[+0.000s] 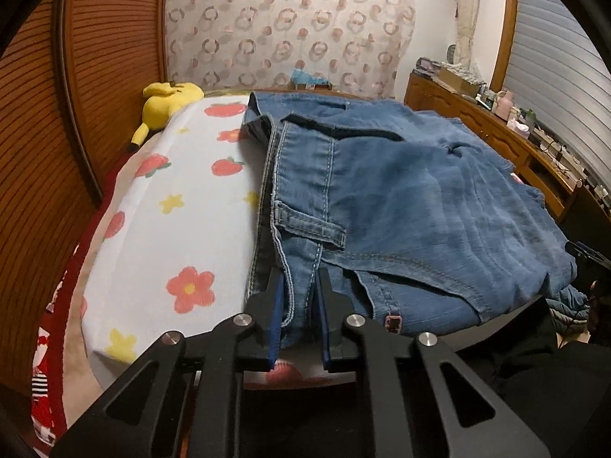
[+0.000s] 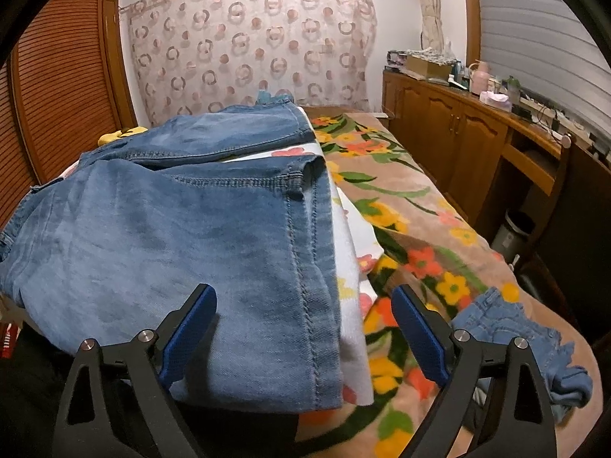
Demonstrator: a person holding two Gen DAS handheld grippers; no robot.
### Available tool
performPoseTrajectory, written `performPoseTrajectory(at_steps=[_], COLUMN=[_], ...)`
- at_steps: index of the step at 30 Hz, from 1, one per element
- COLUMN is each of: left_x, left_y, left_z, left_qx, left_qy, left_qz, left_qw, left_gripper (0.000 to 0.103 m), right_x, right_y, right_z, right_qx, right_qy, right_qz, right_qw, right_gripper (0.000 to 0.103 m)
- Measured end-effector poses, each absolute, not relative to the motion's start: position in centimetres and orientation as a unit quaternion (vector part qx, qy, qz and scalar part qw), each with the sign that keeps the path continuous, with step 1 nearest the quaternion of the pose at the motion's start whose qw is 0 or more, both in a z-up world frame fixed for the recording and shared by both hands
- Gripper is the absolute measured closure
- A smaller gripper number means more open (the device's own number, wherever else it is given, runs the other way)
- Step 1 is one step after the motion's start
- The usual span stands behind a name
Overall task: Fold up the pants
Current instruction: 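Grasp the jeans side seam with the left tool while the right tool grasps the leg edge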
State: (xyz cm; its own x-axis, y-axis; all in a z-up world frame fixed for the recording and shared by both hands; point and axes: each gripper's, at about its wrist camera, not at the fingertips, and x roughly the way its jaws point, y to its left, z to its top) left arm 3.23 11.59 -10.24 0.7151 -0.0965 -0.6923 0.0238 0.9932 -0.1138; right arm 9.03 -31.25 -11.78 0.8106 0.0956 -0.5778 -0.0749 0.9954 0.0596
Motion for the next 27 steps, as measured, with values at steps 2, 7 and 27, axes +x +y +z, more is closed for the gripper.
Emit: performPoseTrajectory(at_steps=[2, 7, 27], left_x=[3.4, 3.6, 4.0], left_y=[11.7, 11.6, 11.6], left_z=[-10.5, -10.6, -11.2], left_qx=[-0.056, -0.054, -0.046], left_qy=[0.381, 0.383, 0.389], left_qz=[-0.033, -0.034, -0.034], left_qw=[0.922, 0.922, 0.92], left_gripper=[0.086, 0.086, 0.085], right_x=[9.0, 9.0, 9.0], right_y=[-31.7, -31.4, -31.0], right_z=[-11.9, -11.7, -10.8], right_qx=[0.018, 0.012, -0.018], right_qy=[0.307, 0.312, 0.317], right_qz=[0.043, 0.048, 0.071], right_qw=[0.95, 0.949, 0.946], right_gripper=[0.011, 0.019, 0.091])
